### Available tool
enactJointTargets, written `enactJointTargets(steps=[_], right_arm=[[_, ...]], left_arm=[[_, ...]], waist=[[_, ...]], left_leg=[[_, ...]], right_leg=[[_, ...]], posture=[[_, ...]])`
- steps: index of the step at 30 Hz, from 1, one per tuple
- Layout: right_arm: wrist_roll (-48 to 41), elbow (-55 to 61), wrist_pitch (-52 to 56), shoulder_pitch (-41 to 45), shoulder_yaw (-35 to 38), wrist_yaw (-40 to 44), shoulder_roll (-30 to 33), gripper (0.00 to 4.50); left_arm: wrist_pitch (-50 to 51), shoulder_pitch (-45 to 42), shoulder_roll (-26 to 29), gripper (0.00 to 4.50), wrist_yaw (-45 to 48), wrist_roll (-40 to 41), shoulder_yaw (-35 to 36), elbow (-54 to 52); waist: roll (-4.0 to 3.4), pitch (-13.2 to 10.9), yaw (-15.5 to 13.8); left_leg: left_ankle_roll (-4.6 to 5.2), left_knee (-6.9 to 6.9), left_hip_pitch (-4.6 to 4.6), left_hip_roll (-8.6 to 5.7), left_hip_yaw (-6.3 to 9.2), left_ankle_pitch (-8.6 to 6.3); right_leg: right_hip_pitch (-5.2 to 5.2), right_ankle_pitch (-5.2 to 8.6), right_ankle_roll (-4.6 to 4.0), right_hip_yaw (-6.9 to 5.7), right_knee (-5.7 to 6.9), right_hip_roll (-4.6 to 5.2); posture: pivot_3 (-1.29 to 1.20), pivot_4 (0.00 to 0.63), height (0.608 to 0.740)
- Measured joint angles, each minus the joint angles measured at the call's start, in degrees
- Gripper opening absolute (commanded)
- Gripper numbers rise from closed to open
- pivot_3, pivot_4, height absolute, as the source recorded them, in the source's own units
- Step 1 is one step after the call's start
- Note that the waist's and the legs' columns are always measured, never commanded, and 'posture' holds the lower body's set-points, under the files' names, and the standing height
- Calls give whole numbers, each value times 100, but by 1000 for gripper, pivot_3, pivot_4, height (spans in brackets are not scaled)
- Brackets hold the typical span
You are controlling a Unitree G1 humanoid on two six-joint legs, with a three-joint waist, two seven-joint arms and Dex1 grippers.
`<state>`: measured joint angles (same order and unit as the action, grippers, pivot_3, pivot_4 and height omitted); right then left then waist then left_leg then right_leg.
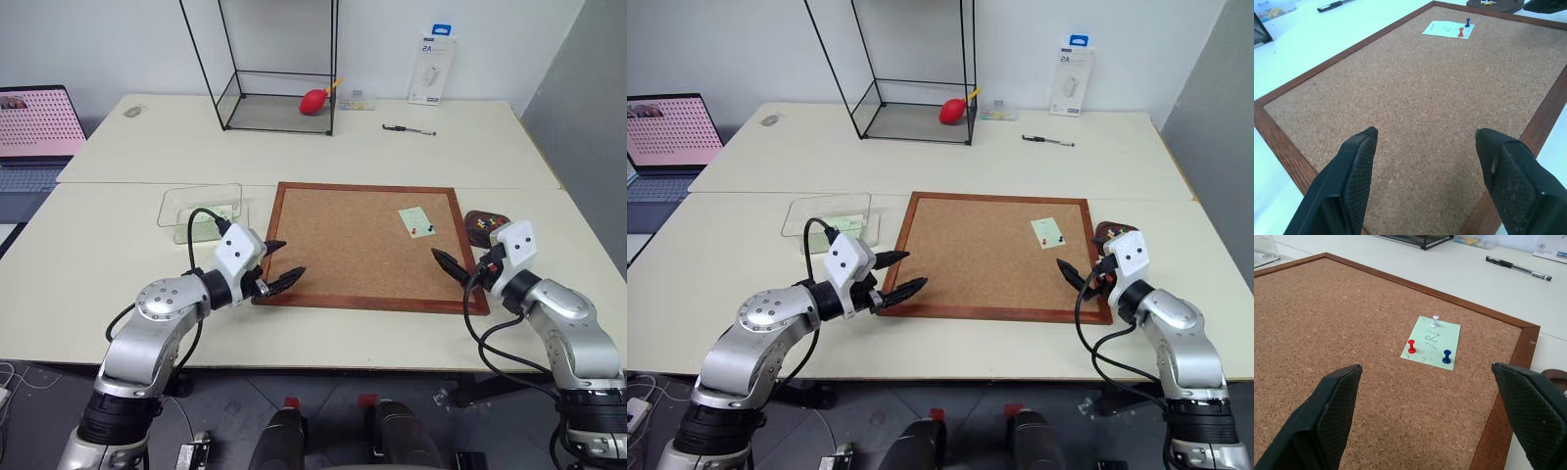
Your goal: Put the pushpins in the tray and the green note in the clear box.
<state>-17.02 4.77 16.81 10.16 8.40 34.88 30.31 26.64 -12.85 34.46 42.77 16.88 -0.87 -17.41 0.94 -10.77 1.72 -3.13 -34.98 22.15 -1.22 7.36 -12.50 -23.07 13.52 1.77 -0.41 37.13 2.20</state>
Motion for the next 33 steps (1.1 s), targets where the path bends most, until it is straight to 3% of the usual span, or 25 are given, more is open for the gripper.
enactJointTargets(steps=[17,33], right_arm=[[0,2,0,-68,-1,-1,-2,4500],[-14,41,-142,-222,125,11,-9,4500]], left_arm=[[-81,-190,-27,3355,36,-143,-5,147],[-83,-1007,-685,3355,62,466,63,445]], waist=[[0,0,-1],[1,0,6]], left_leg=[[0,0,3,0,-2,0],[0,-2,5,-1,-8,0]], right_leg=[[-2,-1,2,2,0,0],[-3,-5,7,6,2,-1]], posture=[[0,150,740],[0,150,740]])
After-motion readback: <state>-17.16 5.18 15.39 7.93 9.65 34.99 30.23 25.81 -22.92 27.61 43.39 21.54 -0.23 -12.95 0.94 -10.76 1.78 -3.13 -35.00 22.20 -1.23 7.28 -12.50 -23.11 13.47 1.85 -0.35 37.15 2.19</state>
